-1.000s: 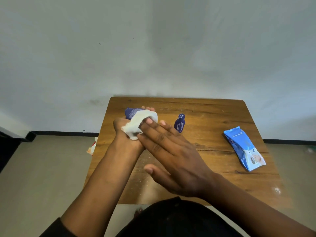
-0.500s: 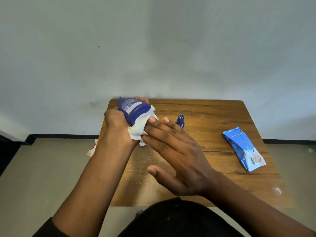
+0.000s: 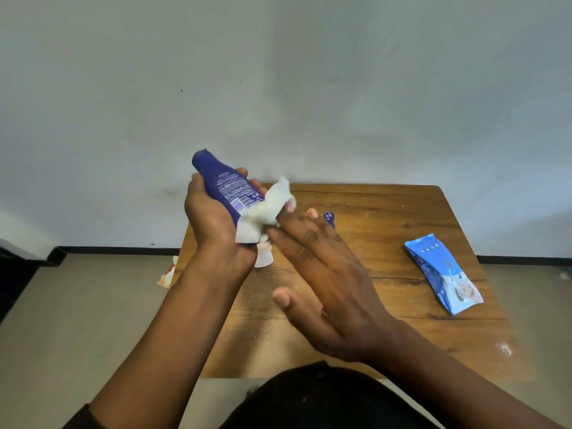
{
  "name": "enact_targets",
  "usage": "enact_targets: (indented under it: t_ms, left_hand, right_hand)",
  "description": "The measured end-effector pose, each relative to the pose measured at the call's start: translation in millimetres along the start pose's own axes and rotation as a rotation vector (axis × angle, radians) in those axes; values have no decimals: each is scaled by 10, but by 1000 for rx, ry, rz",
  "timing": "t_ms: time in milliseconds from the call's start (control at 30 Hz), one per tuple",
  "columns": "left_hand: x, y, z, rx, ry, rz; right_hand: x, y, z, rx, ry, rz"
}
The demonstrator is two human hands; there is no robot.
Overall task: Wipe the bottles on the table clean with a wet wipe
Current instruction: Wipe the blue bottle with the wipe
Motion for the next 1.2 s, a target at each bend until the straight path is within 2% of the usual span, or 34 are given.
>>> enact_targets:
  t_ms: [67, 133, 200, 300, 433, 533, 633, 800, 967, 1033, 1067, 1133, 1200]
  left_hand:
    - [71, -27, -57, -70, -44, -17]
    - [167, -114, -121, -168, -107, -35]
    - [236, -216, -138, -230, -159, -99]
    - [260, -294, -115, -324, -143, -194]
    - [263, -214, -157, -249, -195, -159]
    - [179, -54, -56, -240, -97, -115]
    - [96, -5, 15, -266, -56, -128]
    - [157, -194, -80, -196, -73, -132]
    - [233, -193, -58, -344, -36, -141]
    - [288, -154, -16, -481, -3, -169]
    - [323, -136, -2, -546, 4, -190]
    - [367, -108, 25, -618, -9, -226]
    - [364, -100, 48, -553, -59, -207]
  right_hand:
    - [-19, -85, -53, 1, -107, 59]
    - [-96, -71, -70, -2, -153, 41]
    - [-227, 25, -35, -3, -136, -30]
    - [-413, 178, 49, -2, -105, -81]
    - [-367, 175, 12, -37, -154, -74]
    - [-103, -5, -77, -5, -165, 29]
    - [110, -94, -136, 64, -51, 116]
    - [52, 64, -54, 143, 189, 58]
    - [35, 175, 6, 163, 264, -15]
    - [82, 267, 44, 65, 331, -141]
    - [122, 340, 66, -49, 389, -262]
    - [211, 525, 26, -435, 486, -566]
    - [251, 627, -76, -801, 525, -746]
Point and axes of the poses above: each hand's wrist, its own x-axis away from the middle knuckle, its own z-axis out of the back of the hand, y = z × x, the point moved 7 cm from there along -x, towards the middle knuckle, and after that the axes turned 13 degrees about z, right-handed, at the moved point
